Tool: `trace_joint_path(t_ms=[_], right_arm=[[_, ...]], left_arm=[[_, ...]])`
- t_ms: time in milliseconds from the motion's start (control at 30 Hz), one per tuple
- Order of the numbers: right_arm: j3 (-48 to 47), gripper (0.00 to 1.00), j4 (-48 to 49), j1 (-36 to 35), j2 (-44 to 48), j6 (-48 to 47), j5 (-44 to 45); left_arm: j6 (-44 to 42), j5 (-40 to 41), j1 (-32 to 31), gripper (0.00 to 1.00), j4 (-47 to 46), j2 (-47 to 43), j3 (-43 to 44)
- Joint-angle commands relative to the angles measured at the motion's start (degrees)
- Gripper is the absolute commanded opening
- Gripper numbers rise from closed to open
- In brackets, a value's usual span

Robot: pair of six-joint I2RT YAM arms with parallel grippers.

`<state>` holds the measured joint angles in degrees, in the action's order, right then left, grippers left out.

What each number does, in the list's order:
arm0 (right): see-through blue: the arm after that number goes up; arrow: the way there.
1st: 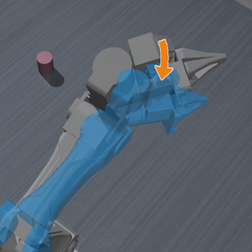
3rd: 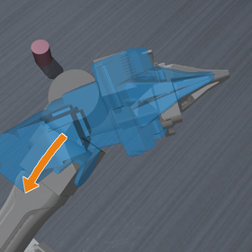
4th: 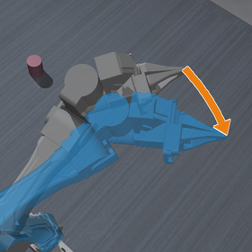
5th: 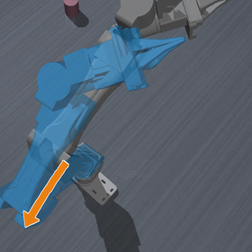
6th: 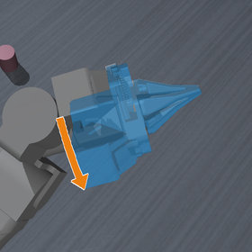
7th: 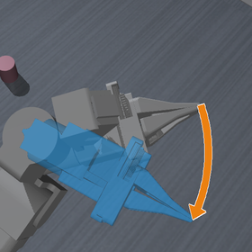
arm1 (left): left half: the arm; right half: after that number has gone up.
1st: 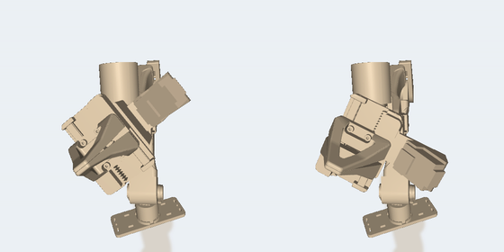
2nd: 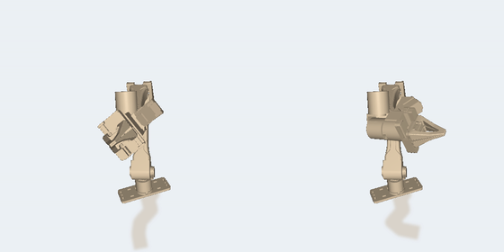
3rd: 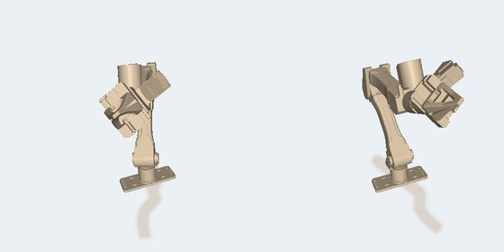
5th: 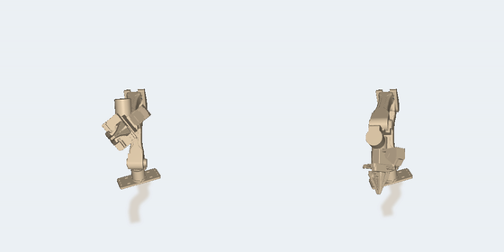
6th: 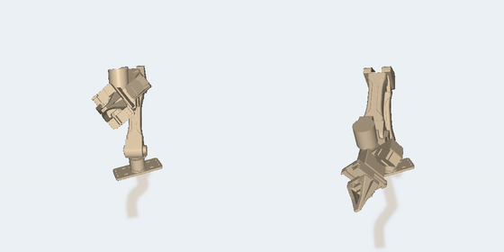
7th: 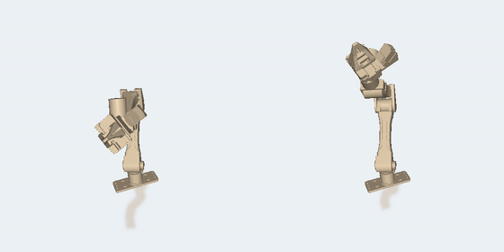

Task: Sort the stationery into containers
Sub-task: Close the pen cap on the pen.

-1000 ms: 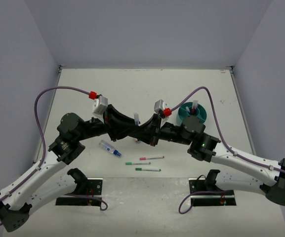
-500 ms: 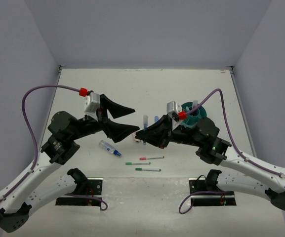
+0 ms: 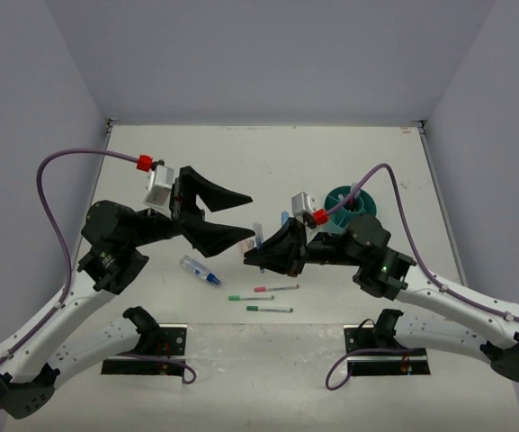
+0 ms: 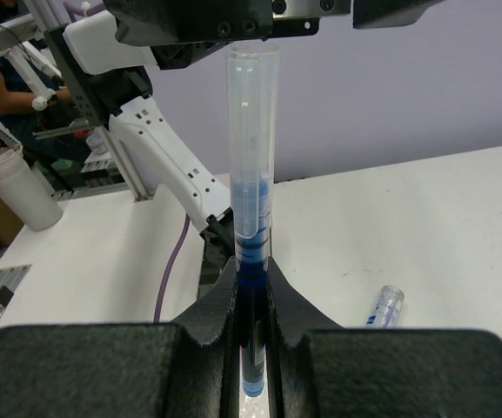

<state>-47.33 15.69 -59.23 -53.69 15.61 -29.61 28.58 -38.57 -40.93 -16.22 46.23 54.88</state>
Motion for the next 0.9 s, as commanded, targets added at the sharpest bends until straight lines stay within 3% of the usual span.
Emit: trace_joint_path(t_ms=[0, 300, 533, 633, 733, 867], right_arm=[[-1.57, 0.00, -0.26, 0.03, -0.76, -1.37, -0.93], [-2.50, 0.00, -1.19, -0.01, -0.82, -1.64, -0.73], [-3.26, 0.00, -1.68, 0.01, -0.86, -1.64, -0.56], [-3.38, 0.00, -1.65, 0.02, -0.98, -1.55, -0.39], [-3.52, 0.00, -1.59, -0.01, -1.24, -1.64, -0.01], [-3.73, 0.00, -1.50, -0.01, -1.42, -1.46, 0.18]], left_arm=[[3.33, -4.64, 0.06, 0.66, -7.40, 1.35, 1.13], [5.26, -5.98, 0.05, 0.42, -10.15, 2.80, -1.41], [5.15, -5.43, 0.06, 0.38, -9.94, 2.71, -3.93], [5.43, -5.52, -0.03, 0.24, -10.15, 2.58, -4.67], [5.43, -5.90, 0.06, 0.19, -9.97, 2.41, -4.96], [5.36, -6.69, 0.06, 0.02, -10.15, 2.11, -5.24]])
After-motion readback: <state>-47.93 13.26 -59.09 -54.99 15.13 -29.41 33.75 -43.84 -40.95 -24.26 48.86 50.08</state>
